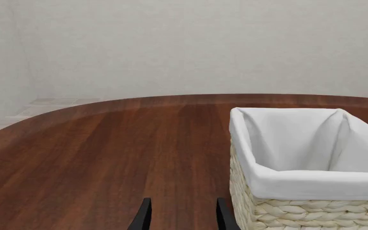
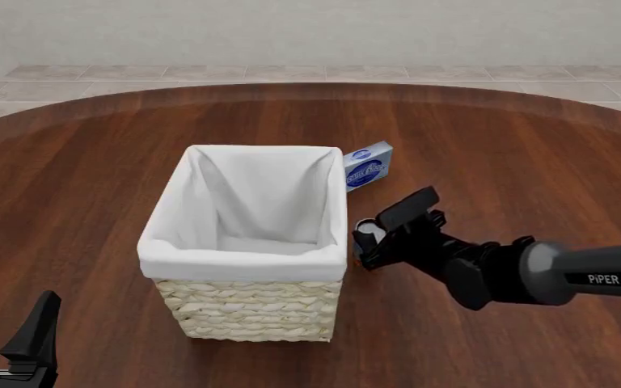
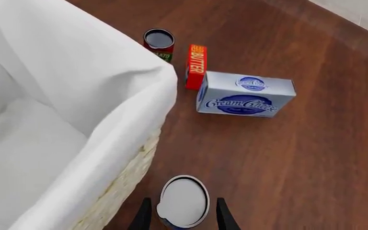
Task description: Pick up the alphabet soup and put it in the basket.
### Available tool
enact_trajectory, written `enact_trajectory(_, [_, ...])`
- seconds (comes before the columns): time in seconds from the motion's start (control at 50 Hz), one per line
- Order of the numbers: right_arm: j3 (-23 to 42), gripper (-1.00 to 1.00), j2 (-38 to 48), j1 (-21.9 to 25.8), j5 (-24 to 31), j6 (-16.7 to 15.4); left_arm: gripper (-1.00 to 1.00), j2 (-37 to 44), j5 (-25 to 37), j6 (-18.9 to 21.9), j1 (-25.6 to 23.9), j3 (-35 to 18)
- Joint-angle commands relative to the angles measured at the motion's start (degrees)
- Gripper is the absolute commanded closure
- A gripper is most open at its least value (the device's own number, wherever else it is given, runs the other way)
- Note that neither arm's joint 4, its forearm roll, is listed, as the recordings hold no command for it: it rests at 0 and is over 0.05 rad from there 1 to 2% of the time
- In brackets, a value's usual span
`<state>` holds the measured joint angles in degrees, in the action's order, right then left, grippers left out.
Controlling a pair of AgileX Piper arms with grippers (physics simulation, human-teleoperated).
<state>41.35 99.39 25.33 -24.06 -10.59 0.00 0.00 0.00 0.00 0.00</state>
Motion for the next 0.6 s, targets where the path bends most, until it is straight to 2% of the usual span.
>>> enact_trajectory(0.02, [0.03,-1.0,0.89,-0.02,-0.57,0.26,-1.0,0.0,0.0,0.0,0.0,0.0])
enact_trajectory(0.6, [0.39,-1.0,3.06,-0.08,-1.52,1.06,-1.0,0.0,0.0,0.0,0.0,0.0])
